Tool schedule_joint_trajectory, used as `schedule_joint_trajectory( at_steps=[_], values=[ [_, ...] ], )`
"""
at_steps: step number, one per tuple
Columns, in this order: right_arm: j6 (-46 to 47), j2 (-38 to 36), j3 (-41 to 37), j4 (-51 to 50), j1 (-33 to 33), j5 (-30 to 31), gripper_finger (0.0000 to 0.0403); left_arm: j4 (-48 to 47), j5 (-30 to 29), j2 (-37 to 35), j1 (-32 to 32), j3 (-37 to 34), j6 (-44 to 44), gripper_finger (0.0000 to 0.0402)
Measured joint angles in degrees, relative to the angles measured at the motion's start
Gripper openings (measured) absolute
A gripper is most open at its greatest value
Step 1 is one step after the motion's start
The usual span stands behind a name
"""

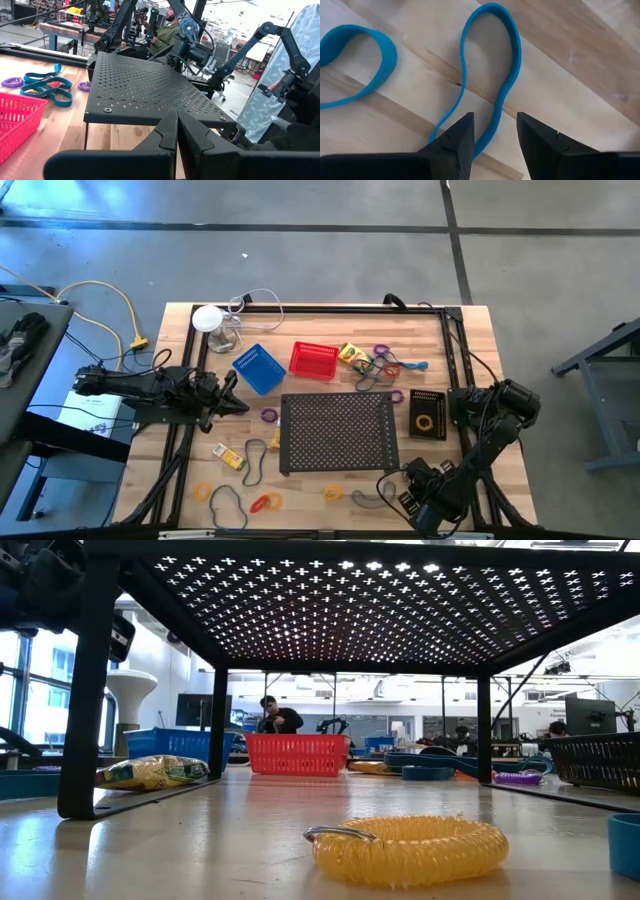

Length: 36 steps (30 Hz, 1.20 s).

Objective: Pick & Place Office Desk Supplies
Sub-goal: Put the blue rubber band into the blue bin

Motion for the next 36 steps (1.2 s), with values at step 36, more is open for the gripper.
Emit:
schedule_joint_trajectory(
  at_steps=[36],
  values=[
    [-4.6, 0.0, 2.8, -5.5, 1.2, -7.9, 0.0003, 6.4, 1.6, 0.0, -2.1, 0.0, 2.5, 0.0001]
  ],
)
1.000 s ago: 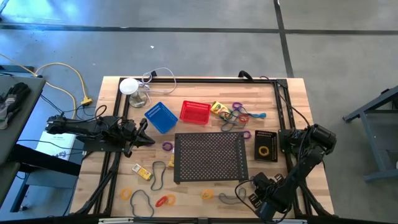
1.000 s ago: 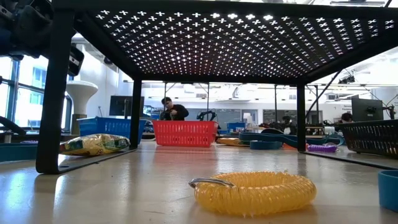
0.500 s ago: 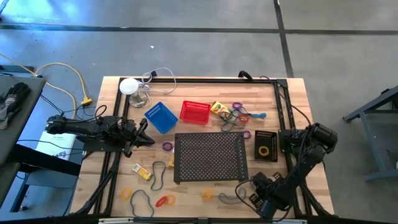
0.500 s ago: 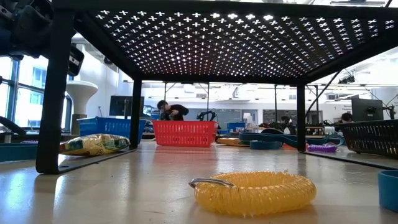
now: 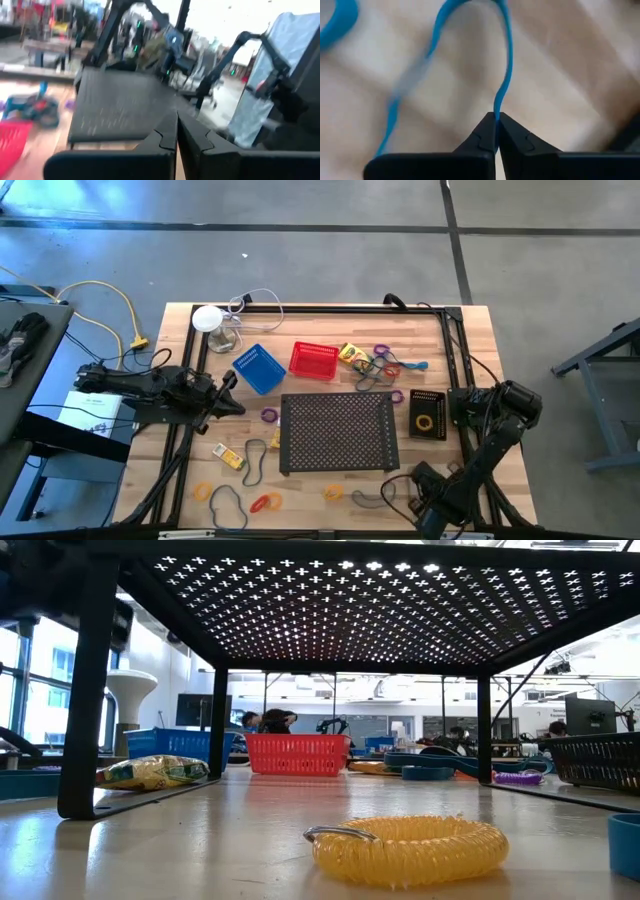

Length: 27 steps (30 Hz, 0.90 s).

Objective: Pick & Place Office Desk Supplies
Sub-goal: Put the blue rubber band into the blue bin

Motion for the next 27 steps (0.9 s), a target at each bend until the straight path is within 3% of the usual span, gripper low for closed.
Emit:
schedule_joint_trajectory(
  at_steps=[3, 7, 16, 21, 27],
  values=[
    [0.1, 0.0, 4.8, -5.8, 0.7, -2.2, 0.0002, 4.6, -0.1, 0.0, -1.5, 0.0, 0.3, 0.0006],
    [1.3, 0.0, 12.2, -12.0, 2.1, 0.2, 0.0002, 8.5, -3.6, 0.2, -4.0, 0.0, 3.7, 0.0031],
    [-0.8, -0.2, 24.7, -16.7, 4.9, 17.7, 0.0002, 24.3, -12.0, 10.8, -11.5, 0.0, 7.6, 0.0145],
    [-15.2, -0.2, 25.9, -12.7, 4.2, 32.6, 0.0003, 38.9, -12.0, 23.5, -15.9, 1.5, 8.4, 0.0193],
    [-38.3, -0.2, 25.9, -4.1, 0.7, 46.3, 0.0003, 49.3, -12.0, 43.3, -18.7, 9.3, 1.1, 0.0203]
  ],
)
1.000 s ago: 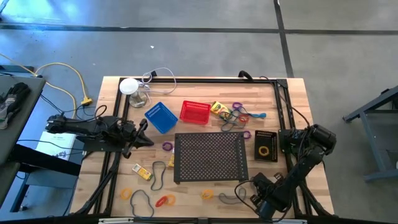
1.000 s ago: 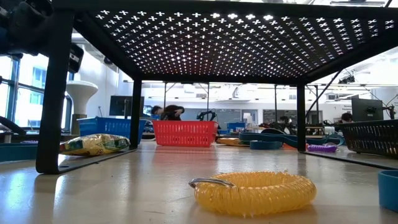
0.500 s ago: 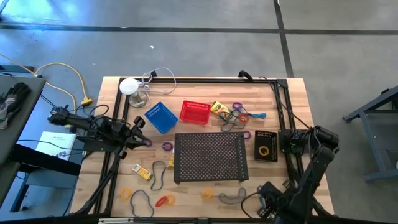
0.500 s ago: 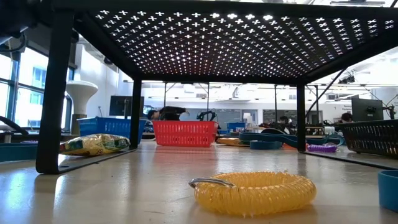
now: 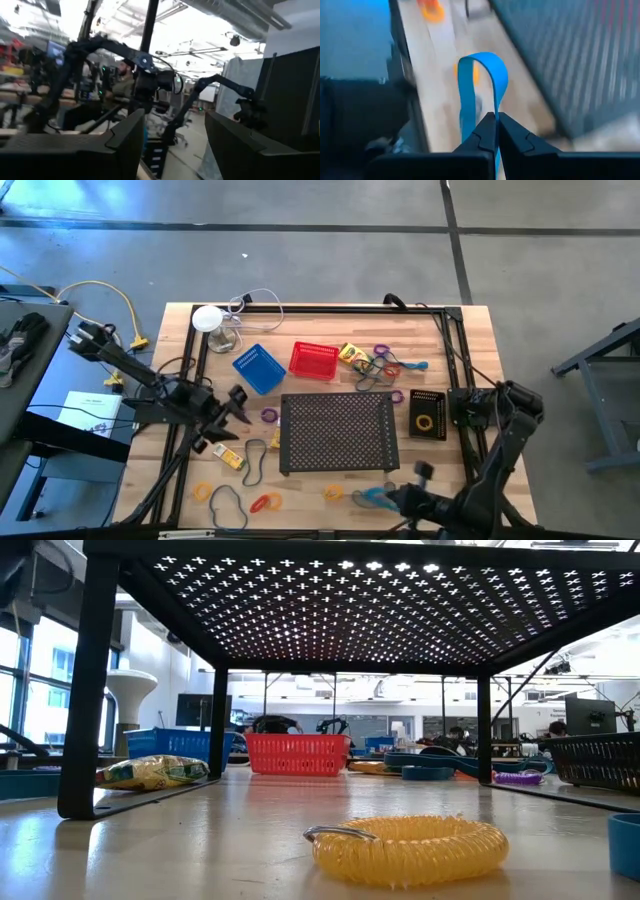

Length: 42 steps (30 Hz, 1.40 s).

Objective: Pick & Place Office Desk Supplies
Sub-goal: Put the blue rubber band into the blue bin

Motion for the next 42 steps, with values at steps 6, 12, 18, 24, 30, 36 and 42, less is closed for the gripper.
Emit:
schedule_joint_trajectory(
  at_steps=[6, 12, 18, 24, 30, 36, 42],
  values=[
    [-26.5, 0.0, 0.0, 14.1, -4.2, 10.7, 0.0003, 6.4, -0.2, 19.6, 0.7, 10.3, -1.4, 0.0203],
    [-46.3, 0.0, 0.0, 28.3, -9.0, 13.0, 0.0003, 13.6, -0.5, 34.4, 2.3, 18.6, -4.5, 0.0203],
    [-54.9, 0.0, 0.0, 34.1, -13.6, 13.9, 0.0003, 16.6, -0.4, 42.9, 2.5, 24.7, -5.2, 0.0203],
    [-59.4, 0.0, 0.0, 37.1, -17.4, 16.7, 0.0003, 16.7, 0.1, 45.6, 2.5, 27.3, -5.2, 0.0203],
    [-62.2, 0.0, 0.0, 39.0, -20.3, 16.9, 0.0003, 16.7, 0.4, 45.7, 3.4, 27.4, -5.2, 0.0203],
    [-62.2, 0.0, 0.0, 39.0, -22.3, 17.1, 0.0003, 16.6, 0.4, 45.7, 3.8, 27.4, -5.2, 0.0203],
    [-62.1, 0.0, 0.1, 38.9, -22.4, 16.9, 0.0003, 14.4, 0.3, 45.7, 3.8, 27.4, -1.8, 0.0189]
  ],
)
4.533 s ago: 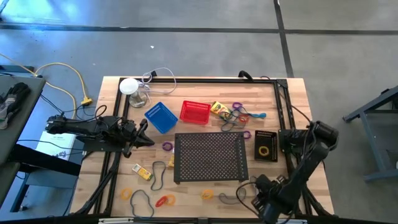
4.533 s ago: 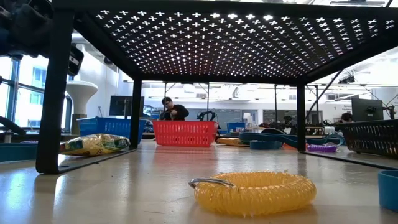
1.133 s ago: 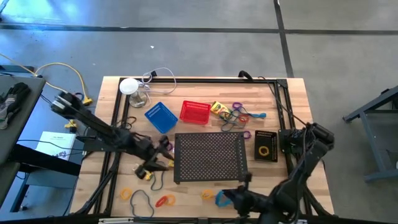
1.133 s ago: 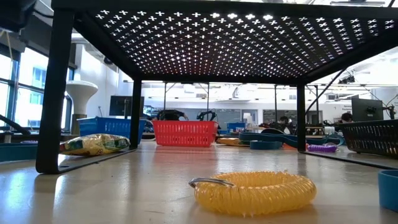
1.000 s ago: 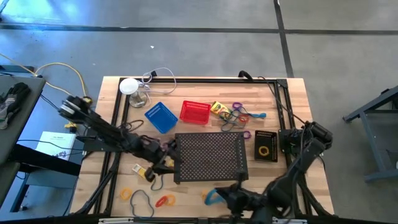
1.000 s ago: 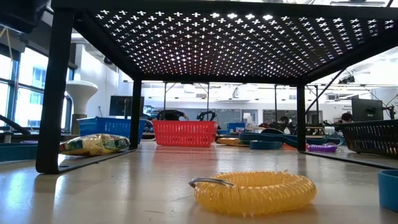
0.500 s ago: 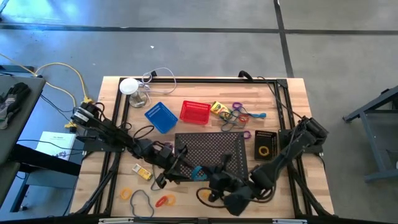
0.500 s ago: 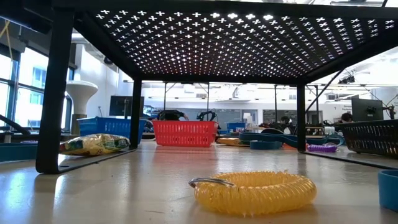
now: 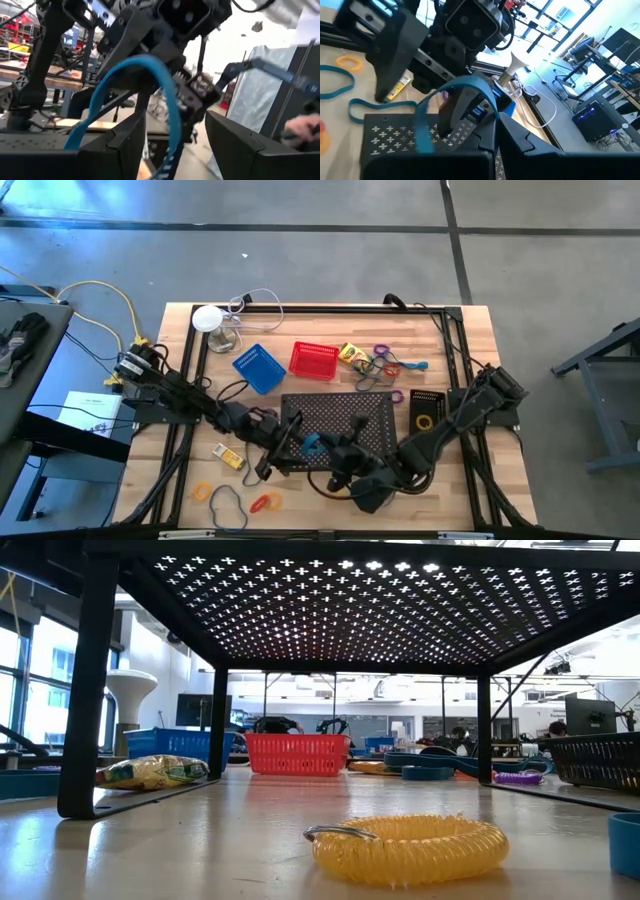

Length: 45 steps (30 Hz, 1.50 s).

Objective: Pick & Place Office Desk Supplies
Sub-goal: Put the blue rubber band into the blue bin

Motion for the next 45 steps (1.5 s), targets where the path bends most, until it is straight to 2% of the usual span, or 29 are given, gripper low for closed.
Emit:
schedule_joint_trajectory(
  at_steps=[4, 11, 16, 18, 22, 26, 28, 32, 39, 42, 45],
  values=[
    [0.0, 0.0, 0.0, 0.0, 0.0, 0.0, 0.0003, -0.1, -0.2, 0.0, 0.0, 0.0, 0.1, 0.0142],
    [1.4, 0.0, 0.0, -0.2, 0.0, -4.8, 0.0003, -0.8, -0.2, 0.0, 0.0, 0.0, 0.0, 0.0017],
    [0.4, 0.0, 0.0, 0.1, 1.1, -3.9, 0.0007, -2.2, 2.9, -1.7, 0.0, 0.0, -0.8, 0.0002],
    [-1.1, 0.0, 0.0, 1.3, 2.3, -3.8, 0.0017, -5.8, 3.6, -3.8, 0.4, 0.0, -2.7, 0.0002],
    [-2.6, 0.0, 0.0, 4.9, 5.5, -1.6, 0.0062, -17.6, 3.6, -9.9, 1.2, -0.1, -4.1, 0.0001],
    [-0.4, 0.0, 0.0, 6.7, 8.7, 0.4, 0.0130, -30.8, 3.0, -18.5, 1.8, 0.0, -3.1, 0.0001],
    [1.7, 0.0, 0.0, 6.7, 10.2, 0.5, 0.0164, -40.4, 2.5, -23.2, 2.4, 0.9, -3.2, 0.0001],
    [4.2, 0.0, 0.0, 6.7, 12.9, -2.1, 0.0214, -61.3, -4.2, -32.1, 3.6, 5.4, -2.5, 0.0001],
    [10.1, 0.0, 0.0, 6.6, 14.0, -11.8, 0.0235, -95.1, -17.3, -38.7, 8.8, 17.4, -0.4, 0.0001],
    [12.2, 0.0, 0.0, 5.6, 14.0, -17.1, 0.0235, -103.7, -17.8, -38.9, 13.9, 19.2, 0.9, 0.0001],
    [12.5, 0.0, 0.0, 5.7, 13.7, -19.9, 0.0236, -109.9, -17.7, -38.3, 20.3, 19.2, 3.6, 0.0000]
  ],
)
